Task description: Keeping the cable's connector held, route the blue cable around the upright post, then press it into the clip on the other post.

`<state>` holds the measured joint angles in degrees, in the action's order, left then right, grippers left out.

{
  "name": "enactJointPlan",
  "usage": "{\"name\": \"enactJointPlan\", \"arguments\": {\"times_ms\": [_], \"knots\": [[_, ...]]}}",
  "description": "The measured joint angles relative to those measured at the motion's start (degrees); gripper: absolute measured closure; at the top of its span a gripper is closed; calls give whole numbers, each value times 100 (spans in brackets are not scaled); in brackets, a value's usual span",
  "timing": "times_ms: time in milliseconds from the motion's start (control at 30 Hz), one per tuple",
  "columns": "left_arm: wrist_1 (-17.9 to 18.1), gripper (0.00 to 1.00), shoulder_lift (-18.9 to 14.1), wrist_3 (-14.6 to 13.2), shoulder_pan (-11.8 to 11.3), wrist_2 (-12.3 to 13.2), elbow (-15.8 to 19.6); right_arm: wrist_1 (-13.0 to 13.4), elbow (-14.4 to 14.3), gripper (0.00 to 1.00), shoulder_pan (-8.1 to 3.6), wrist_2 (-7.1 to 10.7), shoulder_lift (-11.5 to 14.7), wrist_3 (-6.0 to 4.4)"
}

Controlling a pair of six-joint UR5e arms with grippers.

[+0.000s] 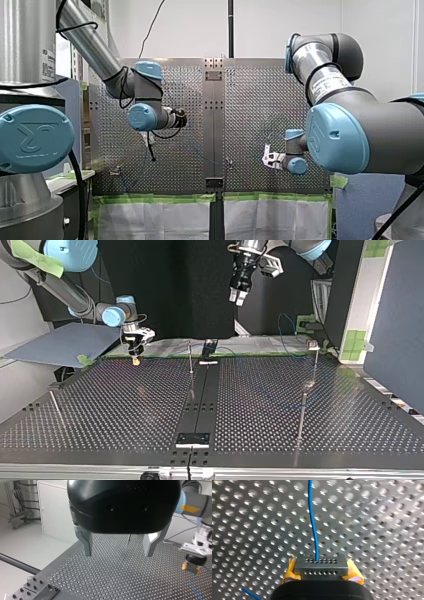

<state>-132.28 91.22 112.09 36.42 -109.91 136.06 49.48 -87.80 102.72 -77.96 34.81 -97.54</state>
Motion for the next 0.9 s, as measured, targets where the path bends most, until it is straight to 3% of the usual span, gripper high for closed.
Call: {"name": "enactJointPlan", "arguments": {"times_ms": [233, 433, 533, 900], "knots": [[304, 0, 92, -32, 1, -9, 333, -221, -79, 100, -71, 9, 340, -32], [300, 0, 106, -104, 5, -122, 534, -497, -84, 100, -96, 14, 626, -202], [297, 0, 107, -97, 5, -150, 554, -630, -85, 100, -109, 22, 764, -235], [344, 0, 109, -78, -8, -49, 560, -952, -85, 100, -122, 94, 1214, -36]]}}
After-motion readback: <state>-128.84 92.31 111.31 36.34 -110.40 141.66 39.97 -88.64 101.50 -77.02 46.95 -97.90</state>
